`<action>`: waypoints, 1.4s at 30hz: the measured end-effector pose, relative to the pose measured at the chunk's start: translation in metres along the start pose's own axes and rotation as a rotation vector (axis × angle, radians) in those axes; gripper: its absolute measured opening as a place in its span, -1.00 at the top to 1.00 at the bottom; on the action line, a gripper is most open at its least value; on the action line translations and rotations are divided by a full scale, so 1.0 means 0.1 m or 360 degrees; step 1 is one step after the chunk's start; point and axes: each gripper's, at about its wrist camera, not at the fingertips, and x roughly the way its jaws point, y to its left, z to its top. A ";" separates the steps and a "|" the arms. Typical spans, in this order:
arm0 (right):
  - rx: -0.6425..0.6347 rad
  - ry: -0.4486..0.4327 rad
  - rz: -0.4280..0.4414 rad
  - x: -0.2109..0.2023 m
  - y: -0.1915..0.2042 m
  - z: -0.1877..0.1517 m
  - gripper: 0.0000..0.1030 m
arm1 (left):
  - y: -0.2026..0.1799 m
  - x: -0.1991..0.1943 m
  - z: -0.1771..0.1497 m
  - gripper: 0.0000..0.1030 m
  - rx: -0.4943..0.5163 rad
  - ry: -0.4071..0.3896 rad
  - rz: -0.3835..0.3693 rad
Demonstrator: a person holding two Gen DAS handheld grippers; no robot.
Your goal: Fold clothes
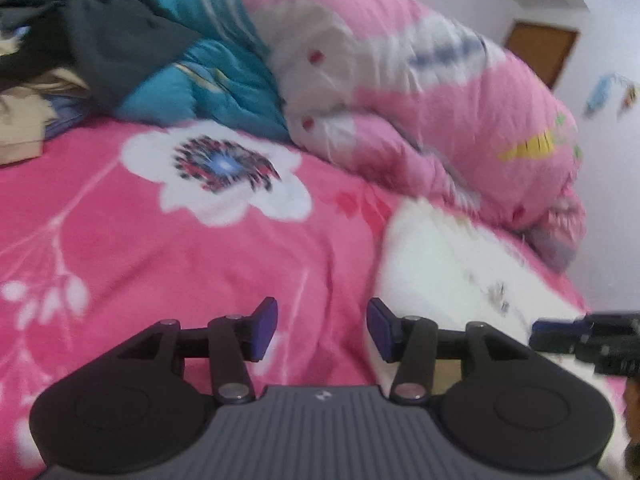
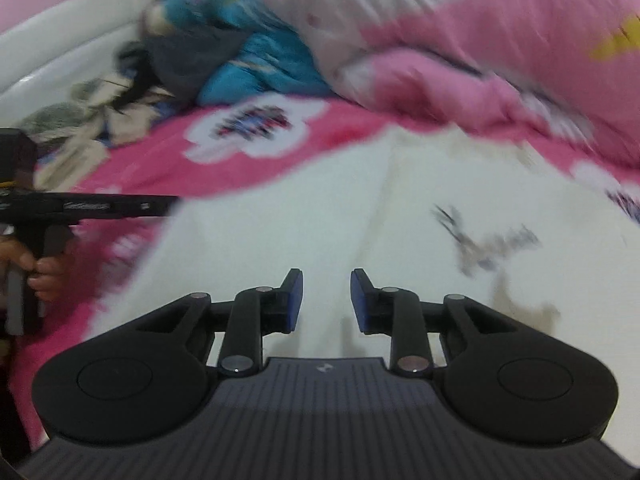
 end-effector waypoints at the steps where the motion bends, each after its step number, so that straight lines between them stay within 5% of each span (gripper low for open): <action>1: -0.0040 -0.0014 0.0046 0.02 0.07 0.03 0.51 | -0.01 -0.02 0.03 0.03 -0.0023 -0.0014 -0.0055; 4: -0.0143 -0.0004 0.0152 0.16 0.28 0.08 0.51 | -0.16 0.03 0.06 -0.01 0.0058 0.0013 -0.0152; 7: -0.0190 0.0037 0.0220 0.35 0.39 0.07 0.51 | -0.28 0.25 -0.01 -0.03 0.0211 0.0121 -0.0076; 12: -0.0196 0.0157 0.0223 0.63 0.37 0.04 0.55 | -0.14 0.50 -0.07 -0.06 0.0157 0.0223 -0.0050; 18: -0.0215 0.0089 0.0328 0.28 0.46 0.02 0.52 | 0.00 0.53 -0.09 -0.06 0.0115 0.0203 -0.0130; 23: -0.0353 0.0212 0.0457 0.24 0.77 -0.32 0.51 | 0.06 0.54 -0.10 -0.04 0.0067 0.0189 -0.0167; 29: -0.0578 0.0286 0.0527 -0.29 1.00 -0.70 0.51 | 0.05 0.53 -0.13 -0.04 0.0092 0.0164 -0.0168; 35: -0.0467 0.0196 0.0580 -0.26 1.18 -0.64 0.53 | 0.09 0.52 -0.15 -0.04 0.0070 0.0134 -0.0197; 39: -0.0604 0.0169 0.0573 -0.48 1.47 -0.99 0.53 | 0.13 0.51 -0.16 -0.04 0.0041 0.0126 -0.0223; 42: -0.0516 0.0163 0.0616 -0.73 1.52 -1.18 0.50 | 0.13 0.51 -0.15 -0.05 0.0038 0.0123 -0.0229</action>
